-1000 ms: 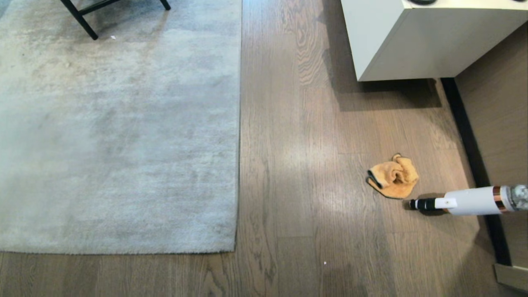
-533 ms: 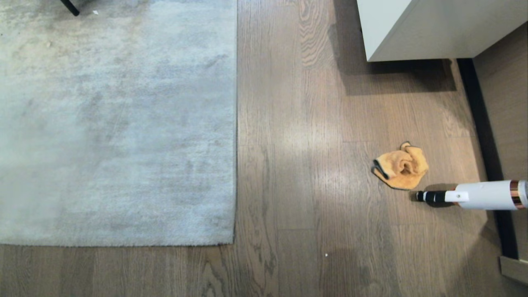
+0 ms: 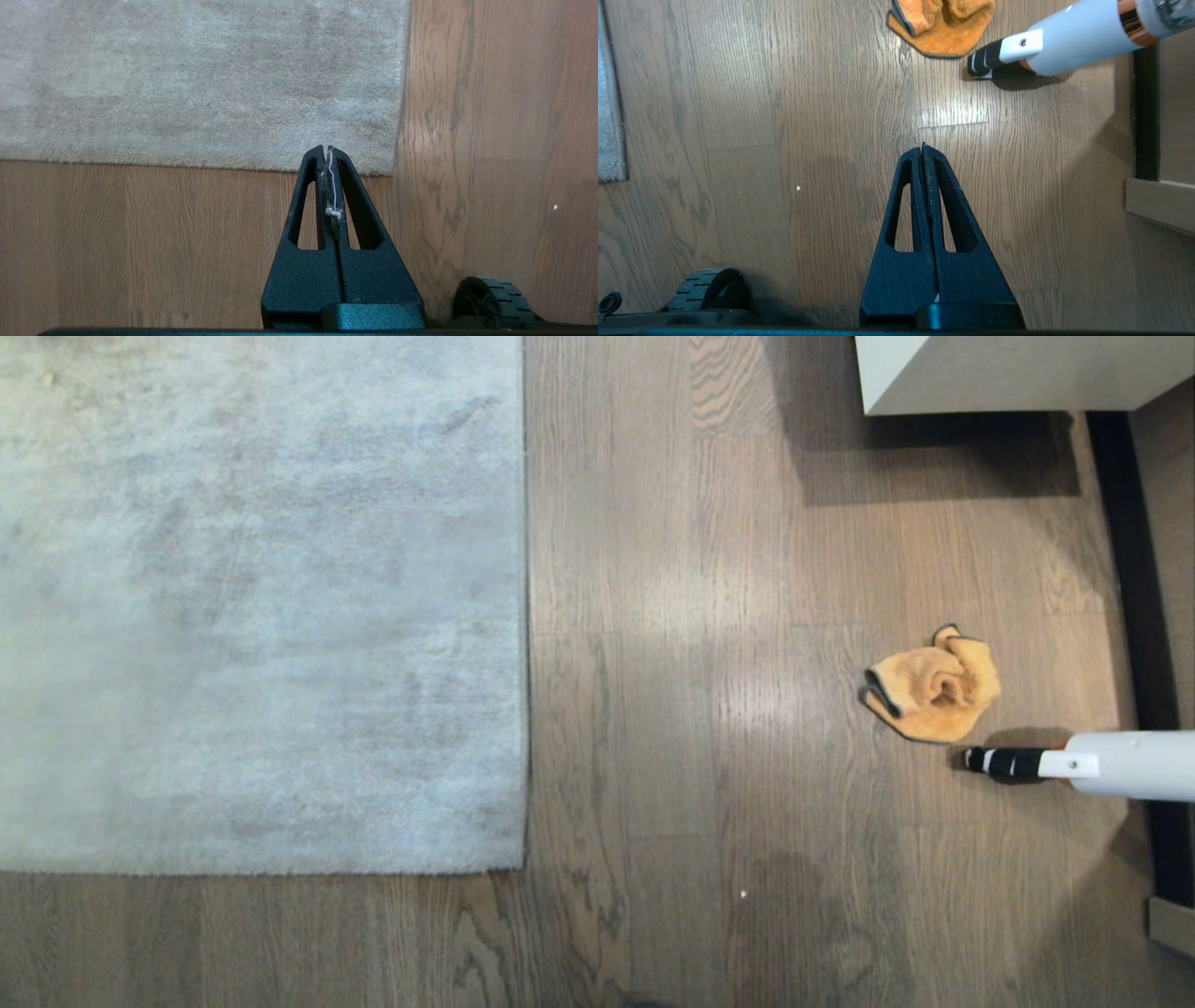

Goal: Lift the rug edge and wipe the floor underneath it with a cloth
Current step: Pick up the rag

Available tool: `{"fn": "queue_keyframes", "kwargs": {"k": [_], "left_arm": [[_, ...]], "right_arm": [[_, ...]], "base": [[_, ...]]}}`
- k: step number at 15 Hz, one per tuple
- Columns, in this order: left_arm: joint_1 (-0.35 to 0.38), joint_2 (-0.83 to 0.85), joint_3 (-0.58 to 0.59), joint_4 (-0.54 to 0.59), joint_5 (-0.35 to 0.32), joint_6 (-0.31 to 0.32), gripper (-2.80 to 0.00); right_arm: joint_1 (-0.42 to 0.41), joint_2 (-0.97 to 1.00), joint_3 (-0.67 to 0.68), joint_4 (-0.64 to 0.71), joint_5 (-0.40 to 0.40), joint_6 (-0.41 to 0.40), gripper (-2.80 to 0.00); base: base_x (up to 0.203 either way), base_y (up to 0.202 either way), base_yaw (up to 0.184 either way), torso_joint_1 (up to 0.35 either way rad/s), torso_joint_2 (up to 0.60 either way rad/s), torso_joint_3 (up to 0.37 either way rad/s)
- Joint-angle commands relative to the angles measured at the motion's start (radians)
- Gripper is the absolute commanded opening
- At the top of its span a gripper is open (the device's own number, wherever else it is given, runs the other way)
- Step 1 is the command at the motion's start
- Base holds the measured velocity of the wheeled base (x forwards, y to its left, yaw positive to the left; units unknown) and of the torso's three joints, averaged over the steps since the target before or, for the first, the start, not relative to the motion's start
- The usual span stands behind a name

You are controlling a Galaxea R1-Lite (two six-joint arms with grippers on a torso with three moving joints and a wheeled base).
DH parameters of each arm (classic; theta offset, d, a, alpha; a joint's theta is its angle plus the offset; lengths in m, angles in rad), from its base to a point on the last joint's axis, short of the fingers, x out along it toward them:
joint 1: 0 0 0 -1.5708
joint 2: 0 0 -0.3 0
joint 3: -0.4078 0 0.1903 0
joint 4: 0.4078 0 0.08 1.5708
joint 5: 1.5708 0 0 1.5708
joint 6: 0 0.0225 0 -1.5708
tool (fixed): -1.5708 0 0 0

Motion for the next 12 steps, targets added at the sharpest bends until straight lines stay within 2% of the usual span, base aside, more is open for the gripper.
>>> {"fn": "queue_keyframes", "kwargs": {"k": [1,12], "left_arm": [[0.000,0.000,0.000,0.000,0.000,-0.001,-2.80],[0.000,0.000,0.000,0.000,0.000,-0.001,-2.80]], "right_arm": [[0.000,0.001,0.000,0.000,0.000,-0.001,-2.80],[0.000,0.001,0.000,0.001,0.000,0.000,-2.80]], "base": [[0.000,0.000,0.000,0.012,0.00,-0.198],[0.000,0.000,0.000,0.003,0.00,-0.198]]}}
